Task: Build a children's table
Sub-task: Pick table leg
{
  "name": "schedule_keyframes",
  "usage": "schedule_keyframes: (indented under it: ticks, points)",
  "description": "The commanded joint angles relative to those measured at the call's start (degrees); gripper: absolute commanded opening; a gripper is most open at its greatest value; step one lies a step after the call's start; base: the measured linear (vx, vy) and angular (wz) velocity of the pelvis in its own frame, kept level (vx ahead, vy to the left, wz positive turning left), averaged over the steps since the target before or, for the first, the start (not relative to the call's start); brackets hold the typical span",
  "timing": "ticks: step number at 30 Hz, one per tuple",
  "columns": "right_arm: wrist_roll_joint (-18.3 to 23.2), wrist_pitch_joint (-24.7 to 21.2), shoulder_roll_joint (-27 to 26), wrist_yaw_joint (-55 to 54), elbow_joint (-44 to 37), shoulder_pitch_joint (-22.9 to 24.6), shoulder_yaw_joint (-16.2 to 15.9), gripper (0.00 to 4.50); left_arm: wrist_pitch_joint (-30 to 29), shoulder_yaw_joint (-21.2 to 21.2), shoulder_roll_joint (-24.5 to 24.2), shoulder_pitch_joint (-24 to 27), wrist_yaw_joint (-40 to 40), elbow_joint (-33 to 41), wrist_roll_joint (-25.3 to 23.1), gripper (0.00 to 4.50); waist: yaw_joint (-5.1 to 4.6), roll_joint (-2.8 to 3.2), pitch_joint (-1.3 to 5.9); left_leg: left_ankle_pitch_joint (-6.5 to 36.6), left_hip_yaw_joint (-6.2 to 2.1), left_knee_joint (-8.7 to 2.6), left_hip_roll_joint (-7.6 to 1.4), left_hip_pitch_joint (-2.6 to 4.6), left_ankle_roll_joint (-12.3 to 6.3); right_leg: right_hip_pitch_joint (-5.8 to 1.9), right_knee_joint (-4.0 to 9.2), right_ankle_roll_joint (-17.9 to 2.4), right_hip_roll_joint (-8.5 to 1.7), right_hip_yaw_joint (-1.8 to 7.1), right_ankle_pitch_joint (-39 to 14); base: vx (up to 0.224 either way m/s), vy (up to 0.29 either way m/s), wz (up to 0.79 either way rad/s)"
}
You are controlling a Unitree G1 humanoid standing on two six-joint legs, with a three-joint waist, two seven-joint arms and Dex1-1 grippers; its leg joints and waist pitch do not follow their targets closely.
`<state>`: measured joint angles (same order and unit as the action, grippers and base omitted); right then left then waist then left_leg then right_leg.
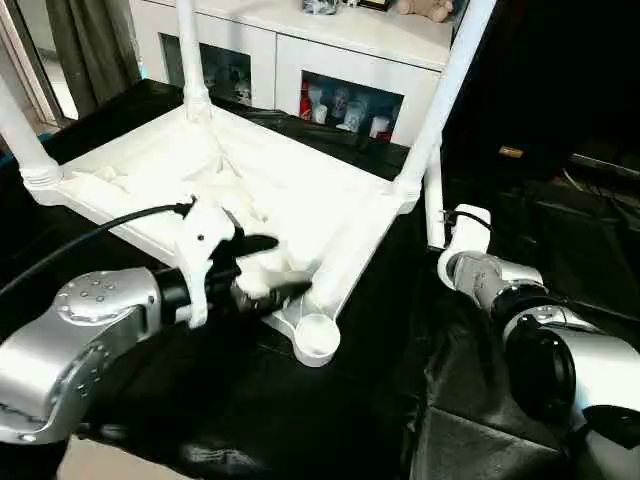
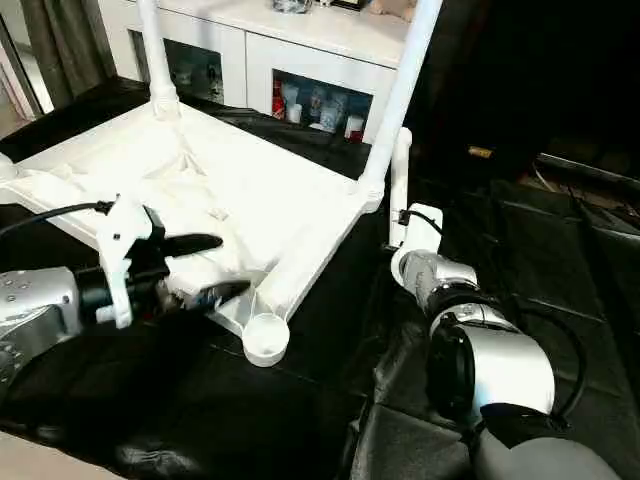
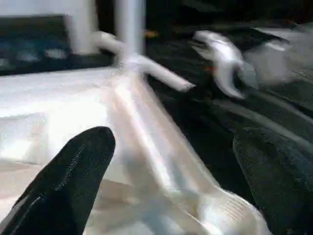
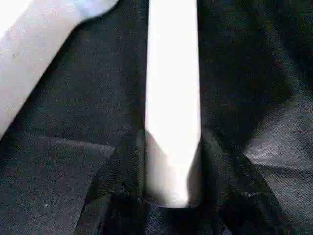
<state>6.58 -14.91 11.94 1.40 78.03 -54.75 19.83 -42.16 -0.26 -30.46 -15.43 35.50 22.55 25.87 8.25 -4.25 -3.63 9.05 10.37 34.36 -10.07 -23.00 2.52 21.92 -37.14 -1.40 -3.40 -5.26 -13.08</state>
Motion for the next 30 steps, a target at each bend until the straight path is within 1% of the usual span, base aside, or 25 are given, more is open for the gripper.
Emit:
schedule_keyframes:
  ticks: [1,5,6,7,9,10,11,12,13,14,15,16,17,18,20,21,22,23,24,25,26,27,28,29,30]
  points:
    - [0.89,3.19,1.59,0.38,-1.69,-0.12,0.88,1.23,1.26,1.31,0.70,-0.83,-3.24,-1.58,-1.90,4.50,-0.24,0.61,4.12,11.31,-1.23,-4.15,-3.54,1.78,5.30,-2.26,3.79,-7.37,-5.76,3.81,-4.03,0.000,0.000,0.00]
    - [3.12,6.97,1.58,2.16,-3.54,0.44,2.71,1.23,4.55,2.89,2.54,-1.09,-7.37,-4.62,-4.67,4.50,-0.40,0.70,4.20,10.11,-1.22,-3.97,-3.61,1.81,4.28,-2.24,3.71,-7.38,-5.71,3.79,-2.28,0.000,0.000,0.00]
    - [3.55,7.85,1.56,2.47,-4.26,0.82,3.03,1.23,5.05,3.02,2.80,-1.15,-7.76,-5.13,-4.95,4.50,-0.41,0.86,4.28,9.71,-1.17,-3.87,-3.57,1.84,3.86,-2.20,3.72,-7.53,-5.62,3.75,-1.27,0.000,0.000,0.00]
    - [3.84,8.85,1.34,4.01,-5.73,1.80,2.98,1.23,6.07,2.76,3.15,-1.39,-8.65,-6.16,-5.93,4.50,-0.45,1.00,4.33,9.07,-1.19,-3.81,-3.54,1.85,3.46,-2.24,3.56,-7.88,-5.51,3.72,-0.09,0.000,0.000,0.00]
    - [3.62,9.90,1.08,4.54,-7.32,3.03,2.56,1.23,6.74,2.37,3.33,-1.80,-9.64,-7.34,-7.12,4.50,-0.52,0.92,4.37,8.65,-1.16,-3.75,-3.57,1.93,2.97,-2.19,3.49,-8.32,-5.39,3.67,0.93,0.000,0.000,0.00]
    - [3.16,10.71,0.84,5.40,-9.36,4.65,1.66,1.23,7.98,2.01,3.55,-2.23,-10.93,-8.48,-8.70,4.50,-0.50,1.73,4.31,8.95,-1.20,-3.76,-3.57,1.93,3.02,-2.14,3.56,-8.46,-5.45,3.72,0.69,0.000,0.000,0.00]
    - [2.85,11.24,0.68,6.03,-10.74,5.75,1.03,1.23,8.89,1.77,3.70,-2.51,-11.78,-9.23,-9.77,4.50,-0.54,1.49,4.27,9.31,-1.13,-3.78,-3.62,2.00,2.96,-2.06,3.82,-8.24,-5.38,3.75,0.60,0.000,0.000,0.00]
    - [2.78,11.43,0.31,6.10,-13.99,7.90,0.56,1.23,9.19,1.98,4.15,-2.76,-12.69,-10.06,-10.22,4.50,-0.55,1.57,4.41,9.47,-1.22,-3.74,-3.69,2.11,3.08,-2.19,3.65,-8.25,-5.45,3.76,0.82,0.000,0.000,0.00]
    - [2.81,11.56,0.14,6.10,-15.31,8.80,0.40,1.23,9.37,2.13,4.43,-2.88,-13.05,-10.54,-10.37,4.50,-0.55,1.50,4.39,9.45,-1.24,-3.79,-3.72,2.18,3.17,-2.19,3.72,-8.09,-5.41,3.77,0.81,0.000,0.000,0.00]
    - [2.87,11.18,-0.21,6.04,-18.47,10.67,0.07,1.23,9.86,2.41,4.83,-2.84,-13.79,-11.00,-10.74,4.50,-0.54,1.42,4.41,9.40,-1.32,-3.86,-3.70,2.16,3.22,-2.30,3.71,-8.17,-5.36,3.71,0.83,0.000,0.000,0.00]
    - [2.88,9.71,-1.15,5.77,-27.12,15.63,-0.89,1.23,11.42,3.11,5.74,-2.50,-15.77,-11.97,-11.80,4.50,-0.51,1.73,4.24,10.04,-1.32,-3.97,-3.74,2.23,3.41,-2.16,4.05,-7.92,-5.33,3.78,0.54,0.000,0.000,0.00]
    - [2.41,8.81,-1.62,4.93,-32.46,18.71,-1.61,1.23,12.44,3.59,6.34,-2.14,-16.89,-12.42,-12.27,4.50,-0.45,1.60,4.31,9.63,-1.54,-4.06,-3.91,2.31,3.46,-2.28,4.05,-7.06,-5.30,3.83,1.63,0.000,0.000,0.00]
    - [2.23,7.41,-2.37,4.17,-39.50,22.84,-2.29,1.23,14.13,4.31,7.23,-1.39,-18.78,-12.83,-13.11,4.50,-0.60,1.52,4.40,9.03,-1.61,-4.04,-3.86,2.15,3.41,-2.48,3.85,-6.98,-5.29,3.85,2.67,0.000,0.000,0.00]
    - [2.04,6.95,-2.70,3.78,-42.55,24.68,-2.62,1.23,14.82,4.65,7.69,-1.09,-19.76,-13.16,-13.50,4.50,-0.73,1.51,4.38,9.12,-1.68,-4.20,-3.85,2.13,3.29,-2.53,4.00,-6.46,-5.22,3.80,2.77,0.000,0.000,0.00]
    - [1.93,6.75,-2.88,3.61,-44.13,25.64,-2.78,1.23,15.24,4.83,7.96,-0.97,-20.32,-13.42,-13.76,4.50,-0.99,1.34,4.23,12.09,-1.54,-4.34,-3.66,2.20,3.49,-2.39,4.45,-6.50,-5.41,3.83,-2.00,0.000,0.000,0.00]
    - [1.68,5.70,-3.55,3.05,-49.16,29.05,-3.15,1.23,15.18,5.24,8.76,-0.20,-21.29,-13.72,-13.75,4.50,-1.30,1.72,4.02,14.43,-1.56,-4.42,-3.53,2.25,3.88,-2.19,4.91,-6.47,-5.56,3.88,-6.81,0.000,0.000,0.00]
    - [0.84,5.01,-4.60,1.96,-54.96,33.08,-3.74,1.23,15.78,5.11,9.74,0.52,-22.44,-14.56,-14.38,4.50,-1.53,1.84,3.64,15.17,-1.64,-4.60,-3.71,2.16,4.03,-1.98,5.61,-5.24,-5.45,4.13,-8.64,0.000,0.000,0.00]
    - [-0.29,5.22,-5.34,1.81,-59.62,36.74,-5.17,1.23,16.61,4.68,10.75,0.78,-23.56,-15.69,-15.13,4.50,-1.58,2.20,3.54,15.90,-1.80,-4.69,-3.78,2.24,4.02,-1.81,5.71,-4.86,-5.47,4.16,-9.28,0.000,0.000,0.00]
    - [-1.04,5.27,-5.80,1.76,-62.83,39.20,-6.28,1.23,17.40,4.35,11.47,0.80,-24.32,-16.67,-15.78,4.50,-1.86,1.86,3.53,17.41,-1.80,-4.80,-3.72,2.31,3.80,-1.79,6.11,-4.01,-5.43,4.15,-11.44,0.000,0.000,0.00]
    - [-1.29,5.74,-6.25,1.97,-64.43,40.66,-7.05,1.23,18.08,3.92,12.01,0.48,-24.34,-17.66,-15.97,4.50,-1.99,2.16,3.66,18.30,-2.04,-4.88,-3.54,2.19,3.70,-1.97,6.09,-4.13,-5.63,4.06,-13.76,0.000,0.000,0.00]
    - [-1.02,5.39,-6.67,2.06,-65.18,41.42,-7.38,1.23,18.39,3.44,12.25,0.12,-24.17,-18.34,-16.09,4.50,-2.13,2.34,3.59,18.91,-2.04,-4.91,-3.55,2.20,3.71,-1.85,6.33,-4.00,-5.61,4.07,-14.98,0.000,0.000,0.00]
    - [-0.65,2.82,-7.45,1.38,-68.68,43.58,-8.10,1.23,19.31,2.64,12.94,-0.64,-24.03,-19.50,-16.48,4.50,-2.42,2.13,3.46,19.63,-2.21,-4.99,-3.58,2.12,3.64,-1.85,6.55,-3.80,-5.61,4.05,-16.52,0.000,0.000,0.00]
    - [-0.68,2.73,-7.45,1.35,-68.78,43.64,-8.13,1.23,19.33,2.62,12.97,-0.67,-24.02,-19.54,-16.48,4.50,-2.54,2.42,3.36,20.70,-2.26,-5.05,-3.66,2.24,3.77,-1.58,6.74,-3.79,-5.54,4.07,-17.24,0.000,0.000,0.00]
    - [-0.87,1.20,-7.55,0.84,-70.72,44.65,-8.69,1.23,20.02,2.30,13.54,-1.21,-24.10,-20.30,-16.72,4.50,-2.65,2.37,3.31,21.46,-2.33,-5.08,-3.69,2.35,3.86,-1.47,6.72,-3.88,-5.54,4.07,-17.72,0.000,0.000,0.00]
    - [-0.55,0.79,-7.75,0.58,-71.23,44.77,-8.56,1.23,20.23,2.21,13.84,-1.35,-24.11,-20.51,-16.74,4.50,-2.79,2.42,3.33,22.13,-2.35,-5.02,-3.64,2.47,4.00,-1.43,6.79,-3.87,-5.57,4.10,-18.17,0.000,0.000,0.00]
